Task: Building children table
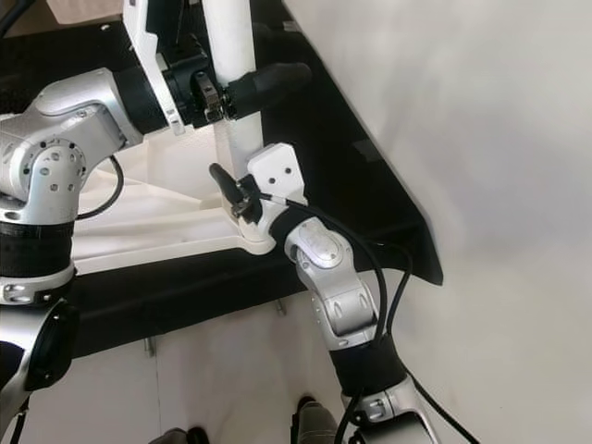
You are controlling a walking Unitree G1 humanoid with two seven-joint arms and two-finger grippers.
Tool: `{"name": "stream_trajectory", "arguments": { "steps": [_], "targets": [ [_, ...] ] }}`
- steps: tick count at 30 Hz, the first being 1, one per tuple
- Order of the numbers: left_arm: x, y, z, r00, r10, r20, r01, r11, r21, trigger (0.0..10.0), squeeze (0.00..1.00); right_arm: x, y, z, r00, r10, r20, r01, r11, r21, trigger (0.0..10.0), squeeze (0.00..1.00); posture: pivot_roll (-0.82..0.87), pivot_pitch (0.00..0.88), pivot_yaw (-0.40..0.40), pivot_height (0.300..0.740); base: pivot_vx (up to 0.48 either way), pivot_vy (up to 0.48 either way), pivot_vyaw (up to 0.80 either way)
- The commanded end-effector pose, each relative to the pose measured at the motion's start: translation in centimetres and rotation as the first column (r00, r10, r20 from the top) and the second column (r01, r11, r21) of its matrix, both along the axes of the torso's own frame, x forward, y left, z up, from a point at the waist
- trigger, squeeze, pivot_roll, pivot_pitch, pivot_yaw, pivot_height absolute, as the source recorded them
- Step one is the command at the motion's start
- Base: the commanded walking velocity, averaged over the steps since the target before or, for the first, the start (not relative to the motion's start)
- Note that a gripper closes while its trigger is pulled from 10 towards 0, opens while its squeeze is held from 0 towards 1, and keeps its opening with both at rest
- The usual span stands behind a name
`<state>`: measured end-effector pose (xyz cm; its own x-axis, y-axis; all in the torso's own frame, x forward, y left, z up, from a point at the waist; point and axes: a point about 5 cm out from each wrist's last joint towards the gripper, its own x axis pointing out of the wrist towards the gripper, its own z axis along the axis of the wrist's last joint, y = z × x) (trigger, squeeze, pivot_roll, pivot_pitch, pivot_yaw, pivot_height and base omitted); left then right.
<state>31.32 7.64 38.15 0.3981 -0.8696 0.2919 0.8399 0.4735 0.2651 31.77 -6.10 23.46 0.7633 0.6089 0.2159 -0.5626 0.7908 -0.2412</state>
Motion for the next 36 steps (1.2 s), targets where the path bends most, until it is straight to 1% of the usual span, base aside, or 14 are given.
{"name": "stream_trajectory", "arguments": {
  "steps": [1, 15, 16, 22, 23, 24, 25, 26, 27, 28, 30, 32, 33, 36],
  "targets": [
    [0.7, 0.1, -0.2, 0.999, 0.042, -0.014, -0.042, 0.999, 0.01, 0.0, 0.0, -0.4, 1.2, -2.6, 0.993, 0.068, -0.096, -0.075, 0.995, -0.071, 10.0, 0.0, -0.24, 0.188, 0.017, 0.74, 0.0, 0.0, 0.0],
    [0.9, 1.0, 0.2, 0.994, 0.111, 0.022, -0.111, 0.994, 0.006, 0.0, 0.0, 2.0, -0.2, -1.2, 0.988, 0.095, -0.12, -0.11, 0.985, -0.131, 10.0, 0.0, -0.24, 0.188, -0.014, 0.74, 0.0, 0.0, 0.0],
    [0.9, 1.1, 0.1, 0.994, 0.11, 0.02, -0.11, 0.994, 0.002, 0.0, 0.0, 2.5, -0.5, -0.8, 0.977, 0.148, -0.154, -0.164, 0.982, -0.098, 10.0, 1.0, -0.24, 0.188, -0.019, 0.74, 0.0, 0.0, 0.0],
    [0.9, 1.0, 0.1, 0.995, 0.096, 0.018, -0.096, 0.995, -0.008, 0.0, 0.0, 2.7, -0.8, 0.4, 0.936, 0.316, -0.157, -0.331, 0.941, -0.076, 10.0, 1.0, -0.23, 0.187, -0.025, 0.74, 0.0, 0.0, 0.0],
    [0.8, 0.9, 0.2, 0.997, 0.072, 0.018, -0.072, 0.997, -0.012, 0.0, 0.0, 2.5, -0.8, 0.8, 0.913, 0.381, -0.145, -0.396, 0.913, -0.095, 10.0, 1.0, -0.23, 0.188, -0.027, 0.74, 0.0, 0.0, 0.0],
    [0.8, 0.9, 0.2, 0.997, 0.072, 0.018, -0.072, 0.997, -0.012, 0.0, 0.0, 2.5, -0.8, 0.8, 0.913, 0.381, -0.145, -0.396, 0.913, -0.095, 10.0, 1.0, -0.23, 0.188, -0.027, 0.74, 0.0, 0.0, 0.0],
    [0.4, 0.6, 0.5, 1.0, 0.016, 0.026, -0.015, 1.0, -0.016, 0.0, 0.0, 2.4, -0.9, 1.2, 0.875, 0.465, -0.137, -0.482, 0.864, -0.145, 10.0, 1.0, -0.23, 0.188, -0.028, 0.74, 0.0, 0.0, 0.0],
    [0.3, 0.4, 0.6, 0.999, -0.011, 0.031, 0.011, 1.0, -0.016, 0.0, 0.0, 2.4, -1.0, 1.3, 0.86, 0.491, -0.138, -0.509, 0.844, -0.169, 10.0, 1.0, -0.23, 0.188, -0.028, 0.74, 0.0, 0.0, 0.0],
    [0.3, 0.4, 0.6, 0.999, -0.011, 0.031, 0.011, 1.0, -0.016, 0.0, 0.0, 2.4, -1.0, 1.3, 0.86, 0.491, -0.138, -0.509, 0.844, -0.169, 10.0, 1.0, -0.23, 0.188, -0.028, 0.74, 0.0, 0.0, 0.0],
    [-0.1, 0.1, 0.7, 0.997, -0.068, 0.035, 0.068, 0.998, -0.013, 0.0, 0.0, 2.5, -1.0, 1.3, 0.839, 0.522, -0.153, -0.543, 0.819, -0.187, 10.0, 0.0, -0.23, 0.186, -0.029, 0.74, 0.0, 0.0, 0.0],
    [-0.7, -0.4, 0.7, 0.985, -0.165, 0.045, 0.165, 0.986, 0.002, 0.0, 0.0, 2.7, -1.0, 1.2, 0.802, 0.569, -0.182, -0.597, 0.779, -0.194, 10.0, 0.0, -0.23, 0.186, -0.03, 0.74, 0.0, 0.0, 0.0],
    [-0.9, -0.5, 0.7, 0.98, -0.191, 0.048, 0.191, 0.982, 0.007, 0.0, 0.0, 2.8, -1.0, 1.2, 0.787, 0.587, -0.192, -0.616, 0.764, -0.191, 10.0, 0.0, -0.23, 0.186, -0.03, 0.74, 0.0, 0.0, 0.0],
    [-1.2, -1.1, 0.5, 0.965, -0.258, 0.047, 0.258, 0.966, 0.017, 0.0, 0.0, 2.9, -0.7, 0.9, 0.767, 0.606, -0.212, -0.641, 0.742, -0.199, 10.0, 0.0, -0.22, 0.182, -0.032, 0.74, 0.0, 0.0, 0.0],
    [-1.6, -1.7, 0.4, 0.938, -0.343, 0.046, 0.342, 0.939, 0.027, 0.0, 0.0, 3.1, -0.4, 0.7, 0.733, 0.636, -0.24, -0.679, 0.704, -0.208, 10.0, 0.0, -0.22, 0.181, -0.033, 0.74, 0.0, 0.0, 0.0]
  ]
}}
